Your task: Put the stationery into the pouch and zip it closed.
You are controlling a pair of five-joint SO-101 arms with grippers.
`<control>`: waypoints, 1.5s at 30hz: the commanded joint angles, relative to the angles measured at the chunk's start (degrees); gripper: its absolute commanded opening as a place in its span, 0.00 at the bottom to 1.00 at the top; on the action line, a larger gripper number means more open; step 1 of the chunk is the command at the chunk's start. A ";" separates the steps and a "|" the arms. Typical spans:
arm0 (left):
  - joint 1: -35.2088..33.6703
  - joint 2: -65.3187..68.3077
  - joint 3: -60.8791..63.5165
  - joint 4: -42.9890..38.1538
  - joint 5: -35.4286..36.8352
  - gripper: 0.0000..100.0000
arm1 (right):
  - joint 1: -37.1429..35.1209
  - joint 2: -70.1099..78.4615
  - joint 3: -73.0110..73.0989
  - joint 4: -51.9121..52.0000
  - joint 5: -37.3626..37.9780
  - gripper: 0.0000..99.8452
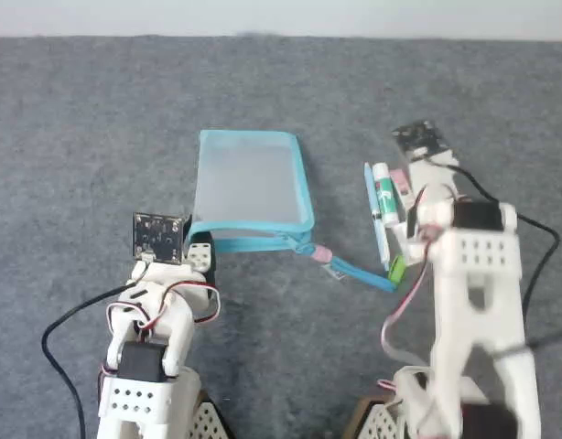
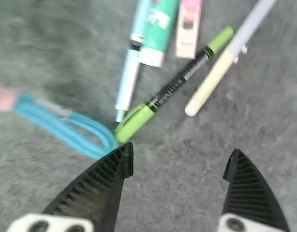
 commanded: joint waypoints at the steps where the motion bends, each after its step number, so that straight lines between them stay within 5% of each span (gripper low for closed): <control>1: 0.00 -1.05 -0.75 -1.67 -0.62 0.01 | 3.21 7.52 -3.96 -5.93 -1.67 0.28; 17: 0.00 -1.05 -0.66 -1.67 -2.46 0.01 | 6.46 33.71 -12.04 -18.24 -2.02 0.28; 25: 0.00 -1.05 -0.66 -1.67 -2.46 0.01 | 6.73 36.70 -14.77 -17.80 -1.76 0.01; 30: 0.00 -0.88 -0.57 -1.67 -2.55 0.01 | 6.81 36.62 -17.41 -12.88 -2.02 0.01; 39: 0.18 -1.05 0.04 -1.85 -2.55 0.01 | 9.89 19.21 -19.08 -1.71 -2.02 0.01; 45: 0.18 -1.05 0.04 -1.93 -2.55 0.01 | 0.66 -1.54 -16.62 9.80 -1.58 0.01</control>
